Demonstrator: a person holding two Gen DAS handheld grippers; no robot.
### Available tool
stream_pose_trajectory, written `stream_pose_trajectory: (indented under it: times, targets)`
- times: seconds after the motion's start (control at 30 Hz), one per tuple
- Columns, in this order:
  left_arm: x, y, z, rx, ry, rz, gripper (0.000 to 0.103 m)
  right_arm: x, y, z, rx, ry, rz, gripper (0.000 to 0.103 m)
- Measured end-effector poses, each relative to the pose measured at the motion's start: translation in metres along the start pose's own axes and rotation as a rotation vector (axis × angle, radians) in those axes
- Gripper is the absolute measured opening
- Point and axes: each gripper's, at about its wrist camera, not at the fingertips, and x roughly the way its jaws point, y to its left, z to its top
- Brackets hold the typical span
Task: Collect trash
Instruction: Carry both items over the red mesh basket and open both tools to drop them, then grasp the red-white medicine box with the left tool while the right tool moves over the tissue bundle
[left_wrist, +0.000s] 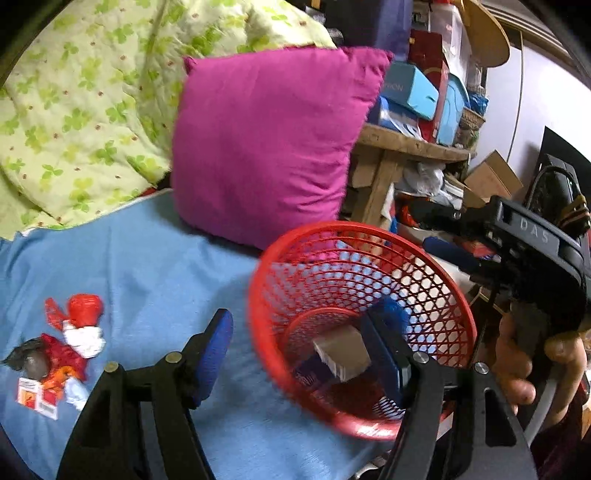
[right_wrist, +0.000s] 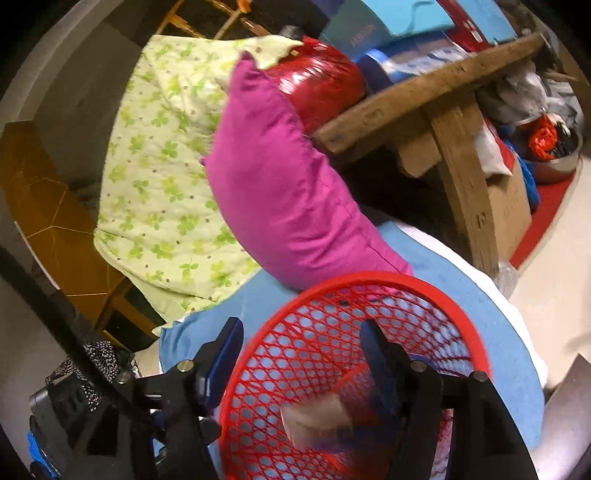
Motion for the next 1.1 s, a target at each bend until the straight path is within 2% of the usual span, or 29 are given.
stream_pose_trajectory:
  times: [0.17,0.3,0.43,0.53,0.6,0.67,0.8,0.93,1.1]
  targets:
    - [-0.041,0.049,-0.027,-0.062,-0.032,0.101,0.073,-0.009,0.049,-0.012,-0.120,-0.099,0.114,0.069]
    - [-0.077,0.107,-0.059,-0.160,-0.040,0.229,0.073,-0.003,0.093,-0.031,-0.221,-0.112,0.212,0.069]
    - [-0.115,0.173,-0.095,-0.265,-0.033,0.398,0.073,0.020,0.136,-0.057,-0.296,-0.036,0.293,0.069]
    - [-0.135,0.210,-0.119,-0.326,-0.030,0.493,0.073,0.049,0.163,-0.084,-0.335,0.083,0.328,0.069]
    - [-0.143,0.233,-0.135,-0.371,-0.022,0.530,0.073,0.075,0.178,-0.104,-0.356,0.186,0.326,0.069]
    - [-0.144,0.250,-0.149,-0.411,-0.006,0.549,0.073,0.105,0.190,-0.126,-0.365,0.304,0.325,0.069]
    - [-0.133,0.272,-0.167,-0.443,0.024,0.561,0.073,0.152,0.200,-0.163,-0.363,0.477,0.286,0.069]
    - [-0.115,0.294,-0.172,-0.480,0.048,0.508,0.073,0.192,0.204,-0.192,-0.349,0.594,0.237,0.069]
    - [-0.098,0.311,-0.168,-0.509,0.032,0.440,0.076,0.225,0.208,-0.219,-0.329,0.671,0.201,0.069]
